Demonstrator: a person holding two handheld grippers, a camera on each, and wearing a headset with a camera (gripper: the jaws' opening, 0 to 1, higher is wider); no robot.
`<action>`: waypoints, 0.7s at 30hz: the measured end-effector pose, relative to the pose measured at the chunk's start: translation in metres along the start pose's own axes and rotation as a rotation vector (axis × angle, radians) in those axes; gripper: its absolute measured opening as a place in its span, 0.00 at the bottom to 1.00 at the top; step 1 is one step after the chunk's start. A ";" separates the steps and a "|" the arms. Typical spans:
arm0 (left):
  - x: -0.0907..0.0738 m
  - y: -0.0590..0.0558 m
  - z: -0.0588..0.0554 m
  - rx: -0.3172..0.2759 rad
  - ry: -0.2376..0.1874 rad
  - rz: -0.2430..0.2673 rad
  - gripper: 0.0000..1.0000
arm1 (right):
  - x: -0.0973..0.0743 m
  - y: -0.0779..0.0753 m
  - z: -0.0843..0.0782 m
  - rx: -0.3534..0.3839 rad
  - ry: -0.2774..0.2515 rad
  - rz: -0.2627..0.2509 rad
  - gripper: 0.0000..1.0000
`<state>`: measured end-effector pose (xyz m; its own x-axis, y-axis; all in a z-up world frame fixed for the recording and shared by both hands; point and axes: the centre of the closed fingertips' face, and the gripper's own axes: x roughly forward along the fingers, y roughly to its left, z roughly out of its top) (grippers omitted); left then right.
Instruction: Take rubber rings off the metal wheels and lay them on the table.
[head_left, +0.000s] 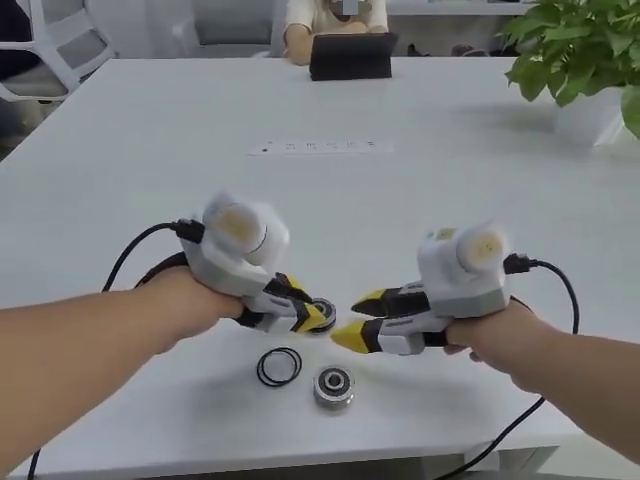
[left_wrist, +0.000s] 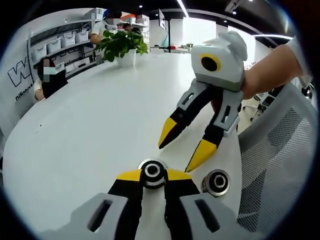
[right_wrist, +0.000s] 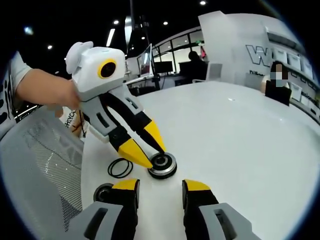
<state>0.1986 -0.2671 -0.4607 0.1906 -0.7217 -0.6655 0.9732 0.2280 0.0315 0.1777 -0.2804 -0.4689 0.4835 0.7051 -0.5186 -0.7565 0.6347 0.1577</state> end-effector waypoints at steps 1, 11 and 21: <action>0.001 0.000 0.000 -0.001 -0.001 0.000 0.10 | 0.000 0.000 0.000 0.000 0.000 0.000 0.32; 0.003 0.001 0.001 -0.030 -0.012 0.021 0.08 | 0.001 -0.002 0.002 -0.002 0.000 -0.002 0.32; 0.005 0.001 0.005 -0.023 -0.030 0.027 0.07 | 0.011 -0.001 0.005 -0.012 0.001 0.000 0.31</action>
<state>0.2009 -0.2737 -0.4599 0.2209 -0.7341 -0.6421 0.9644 0.2627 0.0314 0.1862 -0.2719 -0.4702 0.4831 0.7050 -0.5192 -0.7618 0.6308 0.1475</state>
